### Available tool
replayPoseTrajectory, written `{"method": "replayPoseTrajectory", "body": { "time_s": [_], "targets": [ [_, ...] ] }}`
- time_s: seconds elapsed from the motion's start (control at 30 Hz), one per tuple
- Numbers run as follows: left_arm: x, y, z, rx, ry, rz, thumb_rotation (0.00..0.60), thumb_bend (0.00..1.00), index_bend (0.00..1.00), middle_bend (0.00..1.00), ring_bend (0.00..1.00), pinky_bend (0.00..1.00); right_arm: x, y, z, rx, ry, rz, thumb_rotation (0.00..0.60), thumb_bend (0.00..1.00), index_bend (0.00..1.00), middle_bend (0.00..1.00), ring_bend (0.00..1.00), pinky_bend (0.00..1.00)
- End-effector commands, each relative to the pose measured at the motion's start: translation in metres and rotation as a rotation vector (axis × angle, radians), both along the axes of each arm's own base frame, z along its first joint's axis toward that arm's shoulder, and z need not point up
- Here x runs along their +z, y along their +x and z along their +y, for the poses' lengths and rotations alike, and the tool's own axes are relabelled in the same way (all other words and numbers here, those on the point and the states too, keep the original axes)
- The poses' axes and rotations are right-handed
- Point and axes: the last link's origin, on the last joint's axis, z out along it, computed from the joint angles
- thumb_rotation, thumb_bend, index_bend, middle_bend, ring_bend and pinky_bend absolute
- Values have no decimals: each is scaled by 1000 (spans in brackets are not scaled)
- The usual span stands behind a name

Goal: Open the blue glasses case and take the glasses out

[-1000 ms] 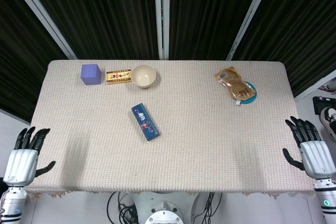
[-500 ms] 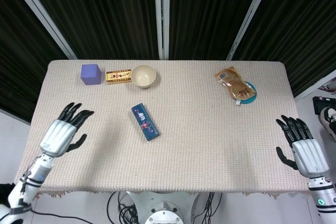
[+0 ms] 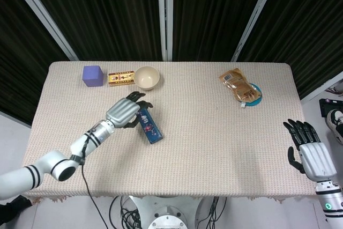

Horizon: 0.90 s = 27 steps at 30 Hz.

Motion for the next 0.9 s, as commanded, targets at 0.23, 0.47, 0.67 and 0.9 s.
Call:
{"method": "replayPoseTrajectory", "body": {
  "time_s": [0.23,0.47,0.67,0.9],
  "targets": [
    [-51,4,25,101,-70,77,600,651,222,290,33,0,-2,-3,-1,-6,3,-7,600,681,0,67,0,0],
    [-56,-5,25,136,-89,116,600,647,222,337,34,0,-2,-4,-2,-6,4,-11,600,681,0,67,0,0],
    [-43,-21,15,172,-78,117,600,642,222,358,34,0,-3,-4,-2,-2,6,-12,600,681,0,67,0,0],
    [-29,-40,-1,233,-77,114,600,641,221,379,74,0,-5,0,-1,13,7,-16,600,678,0,67,0,0]
  ]
}}
